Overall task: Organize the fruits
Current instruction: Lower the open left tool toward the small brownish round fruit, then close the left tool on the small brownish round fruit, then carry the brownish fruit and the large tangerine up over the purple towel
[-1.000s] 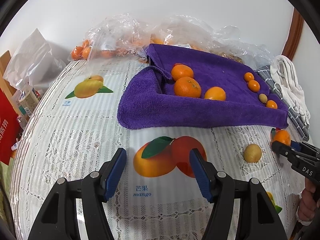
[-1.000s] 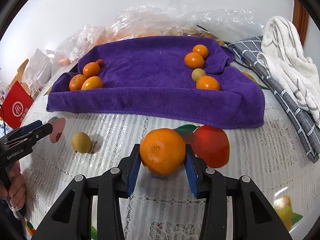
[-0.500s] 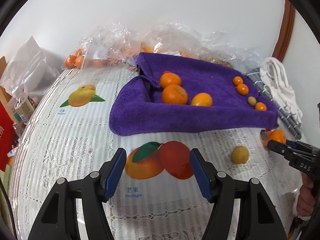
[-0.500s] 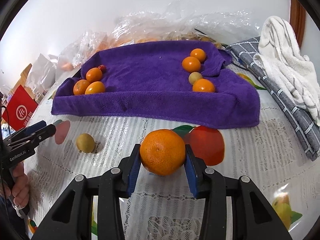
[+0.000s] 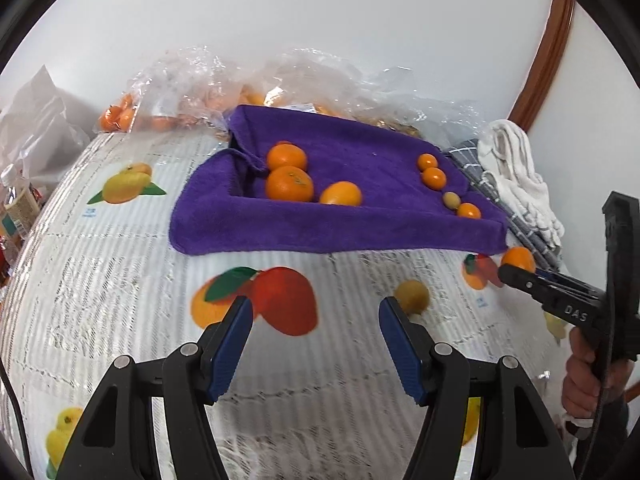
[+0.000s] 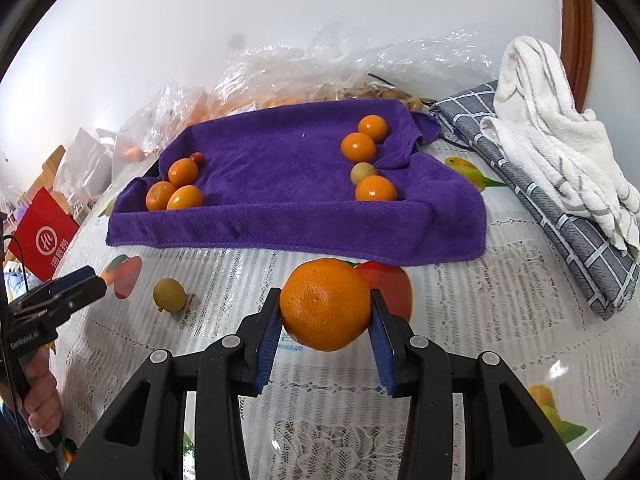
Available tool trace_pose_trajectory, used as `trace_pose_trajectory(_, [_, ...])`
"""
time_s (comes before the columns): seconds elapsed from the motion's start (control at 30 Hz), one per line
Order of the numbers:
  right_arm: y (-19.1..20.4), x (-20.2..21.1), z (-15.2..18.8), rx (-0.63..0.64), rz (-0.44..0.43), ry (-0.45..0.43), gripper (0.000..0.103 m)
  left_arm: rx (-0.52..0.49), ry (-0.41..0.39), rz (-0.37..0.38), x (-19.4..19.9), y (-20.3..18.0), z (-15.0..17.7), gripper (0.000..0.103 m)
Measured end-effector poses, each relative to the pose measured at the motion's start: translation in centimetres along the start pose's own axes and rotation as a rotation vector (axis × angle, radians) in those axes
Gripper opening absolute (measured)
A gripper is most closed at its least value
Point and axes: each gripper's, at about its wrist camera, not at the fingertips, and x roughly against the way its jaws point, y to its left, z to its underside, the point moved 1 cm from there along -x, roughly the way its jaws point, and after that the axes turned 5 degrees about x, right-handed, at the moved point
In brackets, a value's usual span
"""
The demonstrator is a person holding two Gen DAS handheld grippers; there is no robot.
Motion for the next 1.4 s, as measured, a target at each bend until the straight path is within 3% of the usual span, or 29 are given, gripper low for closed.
trace_pose_trajectory(0.47, [-1.9, 1.5, 0.5, -0.016, 0.022, -0.025, 0.041, 0.025, 0.067, 0.113, 0.1, -1.4, 0.6, 0.063])
trace_pose_trajectory(0.8, [-4.6, 2.9, 1.2, -0.026, 0.066, -0.033, 0.041, -0.021, 0.104, 0.069, -3.3, -5.7, 0.0, 0.062])
trace_pose_trajectory(1.1, [-6.6, 2.9, 1.2, -0.050, 0.089, -0.027, 0.041, -0.046, 0.131, 0.006, -5.4, -6.4, 0.2, 0.026])
trace_pose_trajectory(1.4, [-5.3, 2.6, 0.4, -0.019, 0.076, -0.029, 0.041, -0.015, 0.064, -0.042, -3.3, -5.3, -1.5, 0.026])
